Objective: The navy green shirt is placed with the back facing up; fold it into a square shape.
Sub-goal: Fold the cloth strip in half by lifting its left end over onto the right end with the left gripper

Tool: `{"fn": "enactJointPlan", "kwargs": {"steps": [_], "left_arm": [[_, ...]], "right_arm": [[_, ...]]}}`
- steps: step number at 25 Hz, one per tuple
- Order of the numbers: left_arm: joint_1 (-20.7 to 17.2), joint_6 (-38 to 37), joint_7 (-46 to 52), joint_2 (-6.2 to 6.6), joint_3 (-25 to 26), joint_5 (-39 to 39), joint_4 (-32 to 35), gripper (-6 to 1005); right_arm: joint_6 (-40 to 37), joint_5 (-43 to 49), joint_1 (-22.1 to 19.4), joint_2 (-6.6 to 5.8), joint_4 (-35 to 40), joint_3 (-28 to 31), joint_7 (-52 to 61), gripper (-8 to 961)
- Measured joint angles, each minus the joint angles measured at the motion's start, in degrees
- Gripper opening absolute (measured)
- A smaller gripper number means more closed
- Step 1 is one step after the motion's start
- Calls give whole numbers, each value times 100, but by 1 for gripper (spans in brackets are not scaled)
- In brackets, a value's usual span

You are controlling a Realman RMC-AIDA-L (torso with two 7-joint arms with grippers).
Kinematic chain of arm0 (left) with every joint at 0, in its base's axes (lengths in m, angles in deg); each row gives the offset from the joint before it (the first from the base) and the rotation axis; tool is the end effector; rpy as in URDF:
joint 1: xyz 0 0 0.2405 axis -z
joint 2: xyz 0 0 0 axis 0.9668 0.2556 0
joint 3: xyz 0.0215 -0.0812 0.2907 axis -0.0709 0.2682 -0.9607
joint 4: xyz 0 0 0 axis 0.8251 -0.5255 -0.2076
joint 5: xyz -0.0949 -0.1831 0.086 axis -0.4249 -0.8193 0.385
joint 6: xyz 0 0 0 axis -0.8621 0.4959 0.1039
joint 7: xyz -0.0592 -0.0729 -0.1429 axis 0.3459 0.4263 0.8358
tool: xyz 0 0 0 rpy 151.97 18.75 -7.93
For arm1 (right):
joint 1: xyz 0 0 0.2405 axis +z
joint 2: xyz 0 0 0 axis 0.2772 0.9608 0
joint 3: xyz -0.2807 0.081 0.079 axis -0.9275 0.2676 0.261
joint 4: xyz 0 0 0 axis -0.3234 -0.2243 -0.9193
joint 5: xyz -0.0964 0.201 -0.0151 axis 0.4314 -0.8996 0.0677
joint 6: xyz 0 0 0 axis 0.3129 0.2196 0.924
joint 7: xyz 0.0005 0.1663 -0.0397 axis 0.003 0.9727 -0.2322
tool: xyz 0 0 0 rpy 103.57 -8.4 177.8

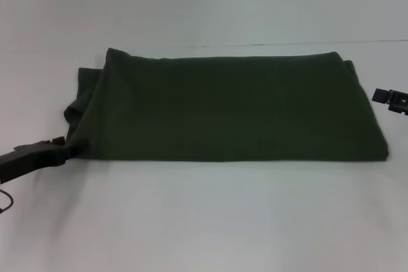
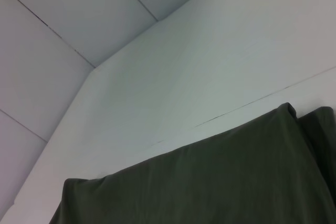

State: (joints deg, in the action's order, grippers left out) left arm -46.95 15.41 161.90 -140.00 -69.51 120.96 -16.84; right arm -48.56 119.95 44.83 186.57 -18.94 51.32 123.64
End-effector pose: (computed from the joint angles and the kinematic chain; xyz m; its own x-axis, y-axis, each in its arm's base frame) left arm -0.3904 0.3863 -0.0375 0.4628 0.6354 0.6181 0.8864 -0.3239 -0.3307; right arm 0.3948 0.3975 0.0437 0.1883 -0.6744 -0.7139 -0.9744 -0.2192 -0.0498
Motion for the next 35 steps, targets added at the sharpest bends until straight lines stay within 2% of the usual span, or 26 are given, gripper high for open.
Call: {"fn": "enactJointPlan", "kwargs": {"steps": [15,20,31,35], "left_arm": [[10,-62,-18,-3,-19,54,26,637],[37,-31,-21,8,-20,186,42,467],[41,-7,-18,14,-20,186,112,18],[29,-15,-14,14,-21,186,156,17]], "right_arm": [[48,1,-18,9,-17,0,-43,762],[48,1,-39,16,-17,0,-51,761],[224,184,-20,-17,-33,-73,19,761],[404,370,28,-22,-45,-146,151,761]]}}
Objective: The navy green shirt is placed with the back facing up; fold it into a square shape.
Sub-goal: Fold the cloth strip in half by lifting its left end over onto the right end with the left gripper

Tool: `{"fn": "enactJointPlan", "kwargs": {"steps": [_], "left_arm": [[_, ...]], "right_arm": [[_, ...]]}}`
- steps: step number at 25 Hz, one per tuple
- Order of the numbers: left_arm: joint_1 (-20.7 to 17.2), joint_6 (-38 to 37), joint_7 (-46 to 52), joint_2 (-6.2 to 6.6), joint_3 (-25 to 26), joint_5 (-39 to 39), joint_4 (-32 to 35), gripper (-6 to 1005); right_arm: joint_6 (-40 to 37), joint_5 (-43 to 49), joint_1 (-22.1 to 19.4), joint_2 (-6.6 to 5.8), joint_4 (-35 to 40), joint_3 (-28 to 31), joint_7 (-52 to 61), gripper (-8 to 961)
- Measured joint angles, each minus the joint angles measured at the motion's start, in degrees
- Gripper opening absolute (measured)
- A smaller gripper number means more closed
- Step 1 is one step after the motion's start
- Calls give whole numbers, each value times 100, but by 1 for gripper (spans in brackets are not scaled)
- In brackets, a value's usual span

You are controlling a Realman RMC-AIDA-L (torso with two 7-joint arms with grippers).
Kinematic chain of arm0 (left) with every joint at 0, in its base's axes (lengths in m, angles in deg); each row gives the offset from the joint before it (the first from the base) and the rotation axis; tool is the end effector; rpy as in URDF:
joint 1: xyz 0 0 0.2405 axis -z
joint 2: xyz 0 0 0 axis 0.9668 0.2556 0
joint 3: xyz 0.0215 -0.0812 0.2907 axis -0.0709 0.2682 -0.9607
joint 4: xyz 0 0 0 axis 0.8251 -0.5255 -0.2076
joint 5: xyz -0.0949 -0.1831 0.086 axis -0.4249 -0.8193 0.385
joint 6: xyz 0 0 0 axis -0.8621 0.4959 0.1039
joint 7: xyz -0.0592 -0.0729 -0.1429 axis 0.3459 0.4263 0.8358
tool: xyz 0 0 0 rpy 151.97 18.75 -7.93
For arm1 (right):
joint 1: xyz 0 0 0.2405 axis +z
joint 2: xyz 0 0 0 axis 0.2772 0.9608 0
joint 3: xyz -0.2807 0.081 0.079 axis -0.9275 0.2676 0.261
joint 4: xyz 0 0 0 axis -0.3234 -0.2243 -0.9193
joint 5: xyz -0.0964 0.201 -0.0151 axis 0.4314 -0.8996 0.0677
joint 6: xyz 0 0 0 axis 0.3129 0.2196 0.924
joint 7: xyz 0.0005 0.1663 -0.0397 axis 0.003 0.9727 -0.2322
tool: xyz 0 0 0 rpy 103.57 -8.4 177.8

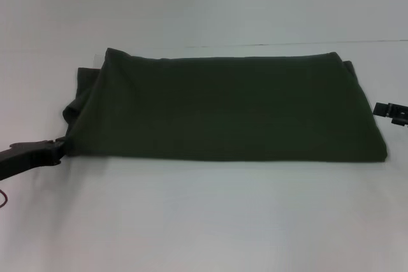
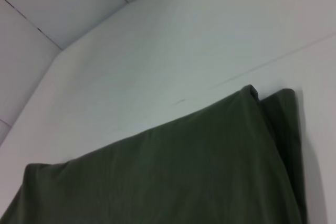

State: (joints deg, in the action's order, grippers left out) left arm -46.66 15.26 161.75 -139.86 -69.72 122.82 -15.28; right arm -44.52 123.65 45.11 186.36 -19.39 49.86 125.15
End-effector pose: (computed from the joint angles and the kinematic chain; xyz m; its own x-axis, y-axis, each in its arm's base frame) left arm -0.3911 0.3887 -0.0318 0.5005 0.6338 0.5898 0.8652 -0.3418 -0.3669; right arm 0.4082 0.3984 0.0380 0.1964 -0.7086 -0.6777 -0.9800 -0.1641 -0.1124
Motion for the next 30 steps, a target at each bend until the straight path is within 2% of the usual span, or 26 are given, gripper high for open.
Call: {"fn": "enactJointPlan", "kwargs": {"steps": [7,30], "left_arm": [[-31,-43,21,3,1,-3,90,15],[29,-15,42,19,1,-7,47,14]], "right_arm": [[158,83,6,11,-7,-312,289,760],[241,150,-85,59,-253,-373,275,759]]}}
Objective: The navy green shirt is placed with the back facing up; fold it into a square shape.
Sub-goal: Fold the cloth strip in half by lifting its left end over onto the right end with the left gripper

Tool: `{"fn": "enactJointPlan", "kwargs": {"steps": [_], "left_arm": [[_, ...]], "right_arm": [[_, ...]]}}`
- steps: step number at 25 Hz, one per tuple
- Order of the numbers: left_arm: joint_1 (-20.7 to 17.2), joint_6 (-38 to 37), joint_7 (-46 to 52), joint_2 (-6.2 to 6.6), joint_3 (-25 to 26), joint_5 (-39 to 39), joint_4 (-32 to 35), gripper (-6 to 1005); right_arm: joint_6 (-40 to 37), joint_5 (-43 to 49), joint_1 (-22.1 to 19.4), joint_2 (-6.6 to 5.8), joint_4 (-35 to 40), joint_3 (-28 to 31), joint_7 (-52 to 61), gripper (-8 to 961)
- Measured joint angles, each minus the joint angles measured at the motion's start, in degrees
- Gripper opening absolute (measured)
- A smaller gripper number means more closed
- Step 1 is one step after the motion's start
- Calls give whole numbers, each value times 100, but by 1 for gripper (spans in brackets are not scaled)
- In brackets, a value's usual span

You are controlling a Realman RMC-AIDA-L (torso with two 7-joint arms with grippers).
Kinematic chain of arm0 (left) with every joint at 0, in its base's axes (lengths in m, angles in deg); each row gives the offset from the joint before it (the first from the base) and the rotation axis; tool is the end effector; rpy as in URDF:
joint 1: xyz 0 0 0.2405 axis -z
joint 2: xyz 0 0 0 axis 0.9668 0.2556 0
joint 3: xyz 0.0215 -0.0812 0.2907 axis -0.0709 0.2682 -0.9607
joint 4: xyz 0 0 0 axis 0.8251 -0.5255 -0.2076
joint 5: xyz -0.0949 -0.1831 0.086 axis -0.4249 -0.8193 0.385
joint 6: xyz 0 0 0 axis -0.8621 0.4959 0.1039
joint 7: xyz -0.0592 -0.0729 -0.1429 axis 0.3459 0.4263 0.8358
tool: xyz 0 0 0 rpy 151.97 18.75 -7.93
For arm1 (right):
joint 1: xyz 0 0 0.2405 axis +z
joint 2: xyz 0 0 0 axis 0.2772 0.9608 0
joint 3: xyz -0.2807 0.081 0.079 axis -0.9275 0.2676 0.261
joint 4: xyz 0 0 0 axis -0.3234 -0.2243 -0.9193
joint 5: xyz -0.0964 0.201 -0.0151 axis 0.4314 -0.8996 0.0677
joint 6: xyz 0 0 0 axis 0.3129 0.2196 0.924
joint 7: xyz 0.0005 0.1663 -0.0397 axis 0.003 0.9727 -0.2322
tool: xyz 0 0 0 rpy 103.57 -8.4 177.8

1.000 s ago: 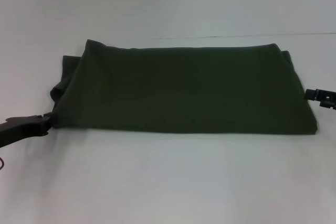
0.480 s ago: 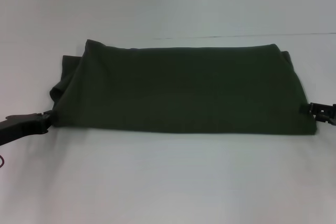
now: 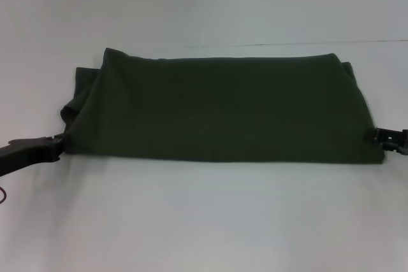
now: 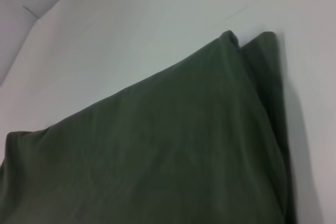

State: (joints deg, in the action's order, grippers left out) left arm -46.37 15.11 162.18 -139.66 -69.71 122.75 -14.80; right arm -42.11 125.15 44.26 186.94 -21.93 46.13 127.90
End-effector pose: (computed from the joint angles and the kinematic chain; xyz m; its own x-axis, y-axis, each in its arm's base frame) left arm -0.3894 0.3920 -0.0276 0.5036 0.6281 0.5932 0.8634 -0.3425 -0.3704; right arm 0.4182 0.3851 0.0123 0.1442 -0.7711 -0.6201 -0.9895 -0.1043 -0.1003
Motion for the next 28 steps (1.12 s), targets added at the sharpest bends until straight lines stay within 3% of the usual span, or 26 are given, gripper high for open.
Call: {"fn": "enactJointPlan", "kwargs": {"steps": [4,10,20,28], "left_arm": [[0,9,0,-2,0,0,-15,15],[0,24,-1,-2,0,3,-50,15],[-4,-5,-3,-2,0,9,-42,15],[-93,-120,8,-26,33,9,21,14]], "right_arm": [[-22,0,42,38,-12,0,29,759],[-5,-1,60,53,-117,-50,-6,557],[6,-36,-14,78,-100,-14,-67,108],[-1,-69,-22,77,-111,41,-211,12]]}}
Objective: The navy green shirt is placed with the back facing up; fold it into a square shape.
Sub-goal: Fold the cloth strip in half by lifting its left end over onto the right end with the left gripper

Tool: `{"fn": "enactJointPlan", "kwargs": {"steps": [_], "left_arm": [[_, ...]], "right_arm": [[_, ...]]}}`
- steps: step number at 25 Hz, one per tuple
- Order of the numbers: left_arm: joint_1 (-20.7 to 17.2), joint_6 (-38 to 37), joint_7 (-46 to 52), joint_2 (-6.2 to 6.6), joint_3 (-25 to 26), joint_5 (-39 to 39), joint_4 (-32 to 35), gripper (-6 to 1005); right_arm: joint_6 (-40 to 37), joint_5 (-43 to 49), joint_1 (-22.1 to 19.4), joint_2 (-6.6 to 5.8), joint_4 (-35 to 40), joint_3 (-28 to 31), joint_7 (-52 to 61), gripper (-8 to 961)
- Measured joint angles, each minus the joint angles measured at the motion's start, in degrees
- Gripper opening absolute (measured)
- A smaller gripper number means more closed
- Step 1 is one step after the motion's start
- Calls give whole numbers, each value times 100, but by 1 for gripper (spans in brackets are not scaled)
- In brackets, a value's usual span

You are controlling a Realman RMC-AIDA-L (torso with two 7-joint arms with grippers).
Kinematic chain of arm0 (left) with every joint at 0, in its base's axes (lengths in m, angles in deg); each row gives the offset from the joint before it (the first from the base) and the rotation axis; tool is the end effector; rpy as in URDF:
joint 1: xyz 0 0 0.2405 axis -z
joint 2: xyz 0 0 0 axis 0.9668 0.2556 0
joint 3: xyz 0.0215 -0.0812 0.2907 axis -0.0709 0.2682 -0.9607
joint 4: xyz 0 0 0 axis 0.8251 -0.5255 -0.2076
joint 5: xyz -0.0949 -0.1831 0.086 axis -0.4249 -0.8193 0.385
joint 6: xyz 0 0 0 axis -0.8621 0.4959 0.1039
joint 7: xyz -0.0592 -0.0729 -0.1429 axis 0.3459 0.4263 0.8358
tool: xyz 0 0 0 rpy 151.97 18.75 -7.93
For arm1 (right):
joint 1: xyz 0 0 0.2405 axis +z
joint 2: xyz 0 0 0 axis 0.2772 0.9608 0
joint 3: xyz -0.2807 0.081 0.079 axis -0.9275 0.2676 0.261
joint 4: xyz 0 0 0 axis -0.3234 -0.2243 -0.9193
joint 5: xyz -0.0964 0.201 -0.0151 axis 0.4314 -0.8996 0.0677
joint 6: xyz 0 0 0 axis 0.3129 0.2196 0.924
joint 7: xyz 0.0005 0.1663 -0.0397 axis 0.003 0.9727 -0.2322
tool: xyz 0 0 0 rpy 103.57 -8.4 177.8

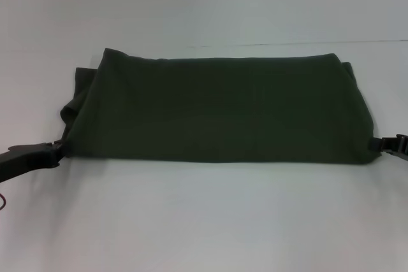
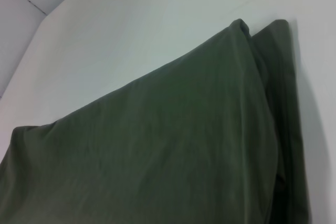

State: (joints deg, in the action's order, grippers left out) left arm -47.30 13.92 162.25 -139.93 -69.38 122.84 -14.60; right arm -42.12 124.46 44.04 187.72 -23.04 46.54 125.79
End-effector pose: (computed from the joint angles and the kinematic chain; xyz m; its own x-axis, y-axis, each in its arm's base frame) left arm -0.3925 0.3837 -0.0300 0.4891 0.6378 0.5951 0.8719 -0.3389 -0.3534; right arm 0.4163 0.3808 0.0016 0.1474 -0.7706 -0.6201 -0.9891 -0.1196 -0.0864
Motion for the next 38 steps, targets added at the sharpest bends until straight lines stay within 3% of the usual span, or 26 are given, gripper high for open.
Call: {"fn": "enactJointPlan", "kwargs": {"steps": [10,38], "left_arm": [[-208,-204,63,-2,50,-17,208,14],[-237,-208,63,-11,55,-9,234,16]], "right_arm": [[-60,-7,-92,0,18,134,-126,2],[-234,-1,-188,-44,6,206,-277,8]]}}
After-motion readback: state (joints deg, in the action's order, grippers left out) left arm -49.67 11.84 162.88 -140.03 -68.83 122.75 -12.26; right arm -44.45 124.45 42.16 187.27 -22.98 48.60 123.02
